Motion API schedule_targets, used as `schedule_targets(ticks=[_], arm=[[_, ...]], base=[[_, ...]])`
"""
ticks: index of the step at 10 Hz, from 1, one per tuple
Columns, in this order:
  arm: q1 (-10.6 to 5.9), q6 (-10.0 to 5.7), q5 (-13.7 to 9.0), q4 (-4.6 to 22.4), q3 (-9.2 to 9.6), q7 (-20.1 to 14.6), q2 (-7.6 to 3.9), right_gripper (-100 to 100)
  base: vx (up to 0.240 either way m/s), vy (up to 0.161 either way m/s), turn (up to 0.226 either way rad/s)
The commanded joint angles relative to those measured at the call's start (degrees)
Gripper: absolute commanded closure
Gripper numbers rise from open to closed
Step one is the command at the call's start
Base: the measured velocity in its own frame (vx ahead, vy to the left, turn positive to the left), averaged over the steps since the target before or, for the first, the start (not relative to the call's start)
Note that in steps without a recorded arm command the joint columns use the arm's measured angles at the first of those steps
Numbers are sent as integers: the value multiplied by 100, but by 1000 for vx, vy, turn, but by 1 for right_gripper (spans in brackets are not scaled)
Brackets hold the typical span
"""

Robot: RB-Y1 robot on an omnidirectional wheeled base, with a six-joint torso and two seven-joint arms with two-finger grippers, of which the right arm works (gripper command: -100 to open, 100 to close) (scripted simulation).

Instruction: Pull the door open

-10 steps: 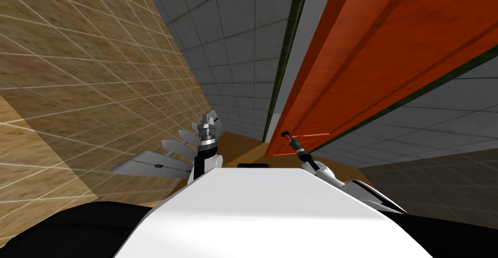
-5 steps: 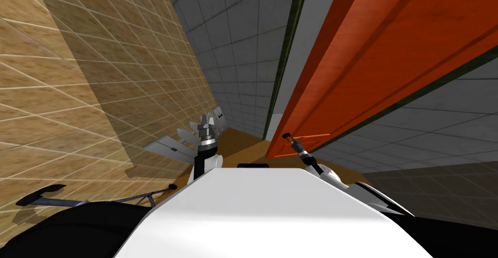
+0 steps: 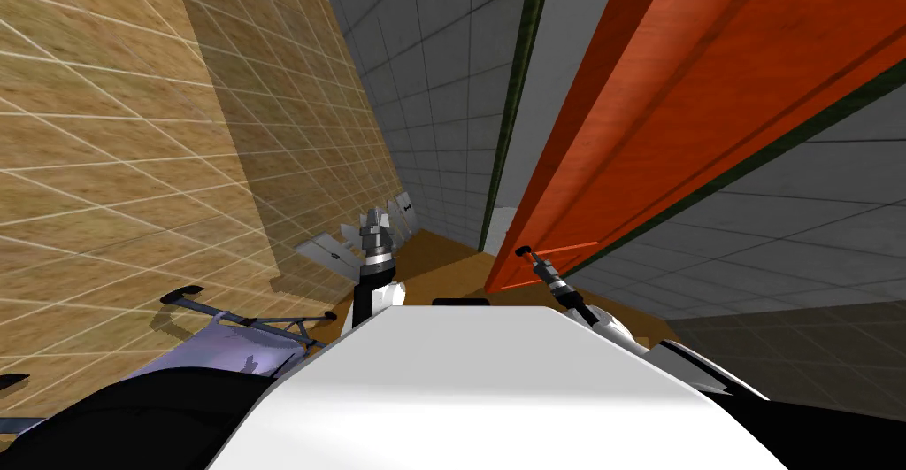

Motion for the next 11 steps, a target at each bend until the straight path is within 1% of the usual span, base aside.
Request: schedule_targets(ticks=[1, 5, 8, 11], arm=[[13, -58, -21, 29, 29, -11, -22, 100], [47, -216, -76, 109, 107, -40, -82, 100], [74, -341, -120, 171, 168, -63, -130, 100], [93, -431, -152, 217, 212, -79, -164, 100]], base=[[-128, -68, 185], [-224, -107, 191], [-209, -140, 184], [-195, -67, 124]])
